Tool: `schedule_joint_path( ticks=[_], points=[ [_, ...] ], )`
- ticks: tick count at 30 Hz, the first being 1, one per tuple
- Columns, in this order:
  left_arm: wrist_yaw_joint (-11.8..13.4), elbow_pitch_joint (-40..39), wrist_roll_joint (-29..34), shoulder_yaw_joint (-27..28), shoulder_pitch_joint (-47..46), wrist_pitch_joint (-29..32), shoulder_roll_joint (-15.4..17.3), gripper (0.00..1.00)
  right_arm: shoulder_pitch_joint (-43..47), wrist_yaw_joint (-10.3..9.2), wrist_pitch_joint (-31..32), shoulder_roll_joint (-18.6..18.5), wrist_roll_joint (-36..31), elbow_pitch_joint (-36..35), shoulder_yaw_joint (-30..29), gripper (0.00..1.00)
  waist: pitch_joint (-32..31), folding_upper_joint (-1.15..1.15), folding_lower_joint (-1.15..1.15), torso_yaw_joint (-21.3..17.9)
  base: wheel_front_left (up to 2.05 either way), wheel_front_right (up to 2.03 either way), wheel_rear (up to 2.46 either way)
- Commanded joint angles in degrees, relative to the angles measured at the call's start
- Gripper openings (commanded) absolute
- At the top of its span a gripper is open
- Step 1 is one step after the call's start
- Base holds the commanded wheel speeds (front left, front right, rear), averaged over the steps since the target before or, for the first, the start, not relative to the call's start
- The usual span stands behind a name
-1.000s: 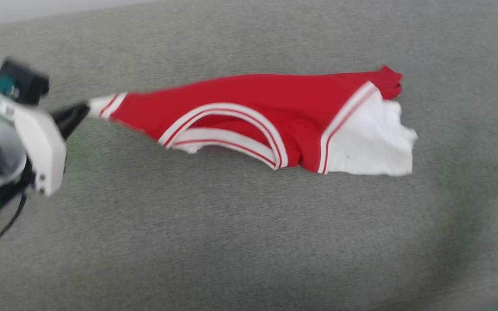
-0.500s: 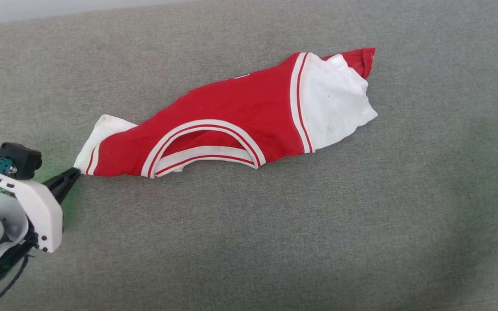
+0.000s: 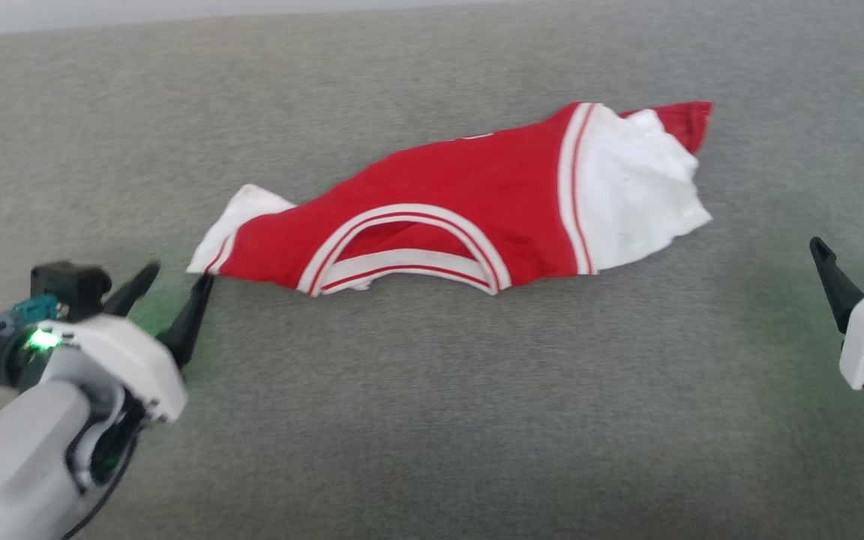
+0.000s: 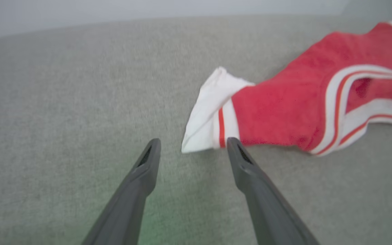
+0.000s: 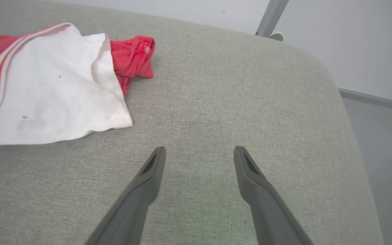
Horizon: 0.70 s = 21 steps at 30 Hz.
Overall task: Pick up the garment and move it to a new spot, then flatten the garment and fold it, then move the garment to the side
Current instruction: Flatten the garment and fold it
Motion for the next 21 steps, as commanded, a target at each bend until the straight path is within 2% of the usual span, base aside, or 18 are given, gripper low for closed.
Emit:
schedule_joint_path(
  ticks=[1,5,8,11,14,21],
  points=[
    [0.54,-0.46,0.71,1.26,0.74,-0.36,-0.47,1.00,-0.76,-0.14,0.60,-0.57,0.60,0.17,0.31,1.00,0.33,0.00,0.00,1.60,0.00,0.00,0.00],
    [3.12,-5.80,8.76,13.83,7.62,-0.35,-6.02,1.00,-3.65,-0.14,6.41,-5.11,4.82,0.63,4.49,1.00,1.36,0.00,0.00,4.87,0.00,0.00,0.00],
    [3.39,-9.54,15.63,22.73,12.92,-0.36,-11.18,1.00,-6.20,-0.14,10.35,-7.61,7.84,1.69,6.95,1.00,2.13,0.00,0.00,7.06,0.00,0.00,0.00],
    [2.10,-12.06,21.85,30.45,17.74,-0.36,-16.56,1.00,-8.56,-0.14,13.36,-9.75,9.67,3.29,9.08,1.00,3.03,0.00,0.00,9.27,0.00,0.00,0.00],
    [-0.22,-12.94,26.83,35.99,20.53,-0.37,-20.97,1.00,-10.53,-0.14,16.52,-10.96,11.56,5.23,10.64,1.00,3.97,0.00,0.00,11.05,0.00,0.00,0.00],
    [-5.61,-12.11,34.67,44.83,22.93,-0.37,-27.47,1.00,-12.66,-0.14,22.32,-12.64,14.18,8.94,13.32,1.00,5.94,0.00,0.00,13.17,0.00,0.00,0.00]
  ],
)
